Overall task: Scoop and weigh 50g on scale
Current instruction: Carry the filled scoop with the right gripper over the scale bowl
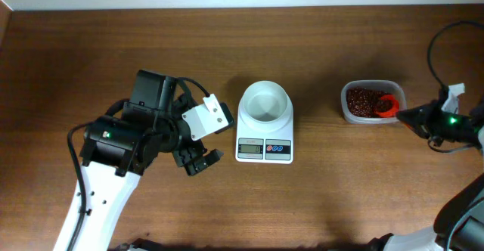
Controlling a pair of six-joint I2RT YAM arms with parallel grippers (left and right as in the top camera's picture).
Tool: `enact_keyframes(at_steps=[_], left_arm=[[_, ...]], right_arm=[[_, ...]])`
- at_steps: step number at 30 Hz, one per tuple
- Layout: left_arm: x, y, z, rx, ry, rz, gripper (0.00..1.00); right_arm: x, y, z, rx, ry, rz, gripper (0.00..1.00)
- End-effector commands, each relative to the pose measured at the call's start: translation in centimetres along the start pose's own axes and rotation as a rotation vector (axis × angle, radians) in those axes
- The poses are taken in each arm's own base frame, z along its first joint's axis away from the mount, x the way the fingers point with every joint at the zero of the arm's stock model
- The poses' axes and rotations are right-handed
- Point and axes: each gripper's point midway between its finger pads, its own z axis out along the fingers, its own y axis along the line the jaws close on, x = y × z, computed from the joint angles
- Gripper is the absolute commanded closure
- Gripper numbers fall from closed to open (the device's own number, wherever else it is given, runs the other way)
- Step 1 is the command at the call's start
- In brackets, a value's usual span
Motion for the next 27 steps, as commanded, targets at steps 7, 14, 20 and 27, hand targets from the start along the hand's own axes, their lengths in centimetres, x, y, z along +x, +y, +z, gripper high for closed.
enact_keyframes(at_steps=[7,14,20,27], left_arm=[[-0.5,0.1,-0.5,-0.004,-0.022,0.023,0.01],[-0.5,0.1,-0.5,-0.004,-0.022,0.023,0.01],[-0.5,0.1,-0.5,-0.004,-0.022,0.023,0.01],[-0.5,0.1,-0.5,-0.004,-0.022,0.023,0.01]], right_arm=[[0.1,1.8,-0.8,-0.16,-0.008,0.009,0.96],[0.6,3.8,-1.1,-0.274,0.007,0.005,0.96],[1.2,5.4,-1.7,-0.37,0.02,-0.002,0.96],[2.2,6.5,-1.4,-0.403,0.06,0.008,0.96]])
